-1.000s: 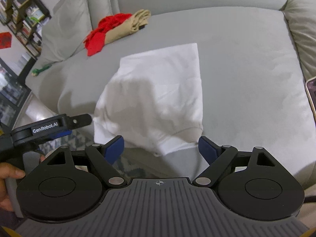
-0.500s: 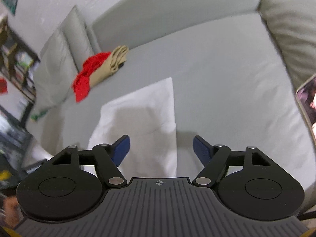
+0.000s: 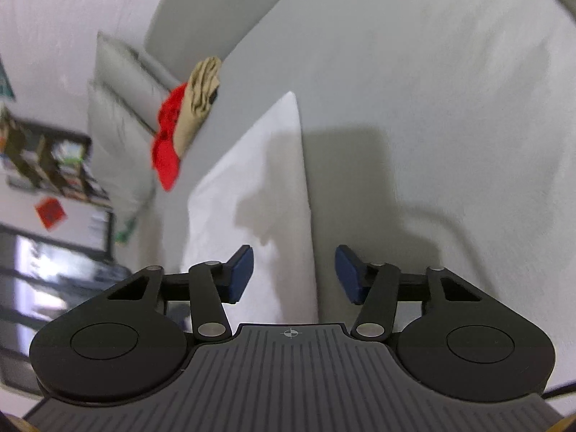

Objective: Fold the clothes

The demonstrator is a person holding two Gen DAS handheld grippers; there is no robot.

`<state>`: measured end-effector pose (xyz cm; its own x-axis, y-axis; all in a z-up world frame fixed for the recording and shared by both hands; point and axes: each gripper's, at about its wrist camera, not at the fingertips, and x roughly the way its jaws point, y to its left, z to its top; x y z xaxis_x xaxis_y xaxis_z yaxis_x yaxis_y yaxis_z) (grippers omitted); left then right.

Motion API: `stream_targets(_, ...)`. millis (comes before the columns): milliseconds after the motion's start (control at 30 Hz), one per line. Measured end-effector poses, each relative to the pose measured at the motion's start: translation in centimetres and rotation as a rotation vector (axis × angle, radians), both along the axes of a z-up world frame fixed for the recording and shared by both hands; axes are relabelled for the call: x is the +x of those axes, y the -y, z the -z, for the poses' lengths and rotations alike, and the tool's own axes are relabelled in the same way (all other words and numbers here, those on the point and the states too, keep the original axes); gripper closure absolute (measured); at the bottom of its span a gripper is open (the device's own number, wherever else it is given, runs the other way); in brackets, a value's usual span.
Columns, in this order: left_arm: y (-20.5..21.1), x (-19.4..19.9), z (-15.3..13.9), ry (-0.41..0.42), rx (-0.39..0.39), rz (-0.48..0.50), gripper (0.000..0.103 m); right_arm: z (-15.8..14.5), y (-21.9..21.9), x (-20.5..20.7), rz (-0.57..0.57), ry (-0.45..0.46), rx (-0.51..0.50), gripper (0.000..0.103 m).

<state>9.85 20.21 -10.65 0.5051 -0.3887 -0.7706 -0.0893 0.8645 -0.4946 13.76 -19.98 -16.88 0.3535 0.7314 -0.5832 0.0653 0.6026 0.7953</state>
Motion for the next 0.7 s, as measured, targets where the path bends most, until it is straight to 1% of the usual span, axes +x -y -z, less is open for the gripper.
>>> stream_targets(67, 0.1, 0.6, 0.3, -0.01, 0.001, 0.031, 0.039, 0.7, 0.0, 1.2, 0.007, -0.022, 0.029, 0.053)
stream_targets(100, 0.2, 0.9, 0.5, -0.017, 0.002, 0.047, 0.035, 1.0, -0.1, 1.8, 0.01, -0.028, 0.04, 0.053)
stream_targets(133, 0.2, 1.3, 0.7, -0.021, -0.006, 0.058, 0.032, 1.2, -0.3, 2.3, 0.009, -0.031, 0.048, 0.053)
stream_targets(233, -0.3, 2.1, 0.7, -0.015, -0.065, 0.059, 0.032, 2.0, -1.2, 4.0, 0.006, -0.027, 0.068, 0.054)
stream_targets(333, 0.0, 3.1, 0.5, 0.008, -0.121, 0.058, 0.032, 2.7, -2.2, 5.8, 0.008, -0.022, 0.1, 0.054)
stream_targets(433, 0.6, 4.6, 1.7, -0.014, -0.162, 0.063, 0.033, 3.4, -3.5, 7.5, 0.015, -0.018, 0.124, 0.054)
stream_targets(467, 0.8, 4.9, 2.2, -0.014, -0.179, 0.063, 0.033, 3.6, -3.8, 7.9, 0.014, -0.011, 0.131, 0.055)
stream_targets(533, 0.9, 5.5, 2.8, -0.001, -0.217, 0.058, 0.03, 4.0, -4.4, 8.7, 0.021, -0.003, 0.137, 0.058)
stream_targets(567, 0.9, 5.6, 2.9, 0.005, -0.233, 0.051, 0.03, 4.2, -4.6, 9.0, 0.026, 0.002, 0.139, 0.061)
stream_targets(633, 0.8, 5.7, 3.1, 0.019, -0.259, 0.028, 0.031, 4.6, -5.1, 9.4, 0.052, 0.014, 0.119, 0.076)
stream_targets(667, 0.8, 5.6, 3.1, 0.019, -0.256, 0.004, 0.035, 4.9, -5.4, 9.5, 0.069, 0.013, 0.103, 0.094)
stream_targets(700, 0.8, 5.5, 3.0, 0.011, -0.241, -0.029, 0.051, 5.1, -5.7, 9.6, 0.089, 0.008, 0.085, 0.1)
